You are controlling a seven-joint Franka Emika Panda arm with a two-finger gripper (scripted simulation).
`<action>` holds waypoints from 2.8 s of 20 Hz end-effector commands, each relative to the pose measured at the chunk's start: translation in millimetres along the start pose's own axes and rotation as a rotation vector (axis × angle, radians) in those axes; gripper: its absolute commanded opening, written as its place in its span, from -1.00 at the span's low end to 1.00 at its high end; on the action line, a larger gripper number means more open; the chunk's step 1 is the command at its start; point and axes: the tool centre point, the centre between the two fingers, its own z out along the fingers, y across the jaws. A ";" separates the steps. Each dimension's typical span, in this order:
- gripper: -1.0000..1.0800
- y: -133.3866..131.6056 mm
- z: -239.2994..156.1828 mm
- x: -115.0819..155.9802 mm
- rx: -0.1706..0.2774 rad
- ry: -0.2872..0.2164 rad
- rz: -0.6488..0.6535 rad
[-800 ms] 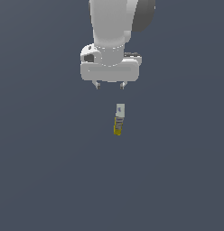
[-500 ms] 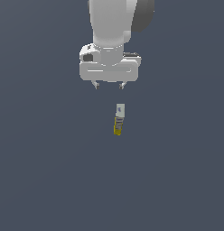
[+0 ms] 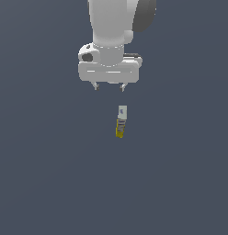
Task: Pick up the object and move it to a goal position.
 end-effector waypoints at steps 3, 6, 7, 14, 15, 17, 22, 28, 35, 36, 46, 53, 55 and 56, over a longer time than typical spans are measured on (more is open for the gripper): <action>0.92 -5.7 11.9 0.7 0.001 0.000 0.002; 0.92 -12.4 25.7 1.2 0.003 0.001 0.006; 0.92 -15.1 31.3 1.3 0.004 0.001 0.007; 0.92 -38.4 79.7 -2.0 0.012 0.003 0.021; 0.92 -41.3 85.5 -2.8 0.013 0.004 0.022; 0.92 -46.1 95.6 -4.5 0.014 0.004 0.026; 0.92 -53.9 111.9 -7.8 0.017 0.005 0.031; 0.92 -55.2 115.1 -8.7 0.017 0.004 0.031; 0.92 -55.9 133.2 -9.3 0.017 0.004 0.031; 0.92 -55.7 137.7 -9.5 0.017 0.004 0.032; 0.92 -56.5 165.9 -8.9 0.017 0.005 0.032; -1.00 -56.5 165.9 -8.9 0.017 0.005 0.032; -1.00 -56.5 165.9 -8.9 0.017 0.005 0.032; -1.00 -56.5 165.9 -8.9 0.017 0.005 0.032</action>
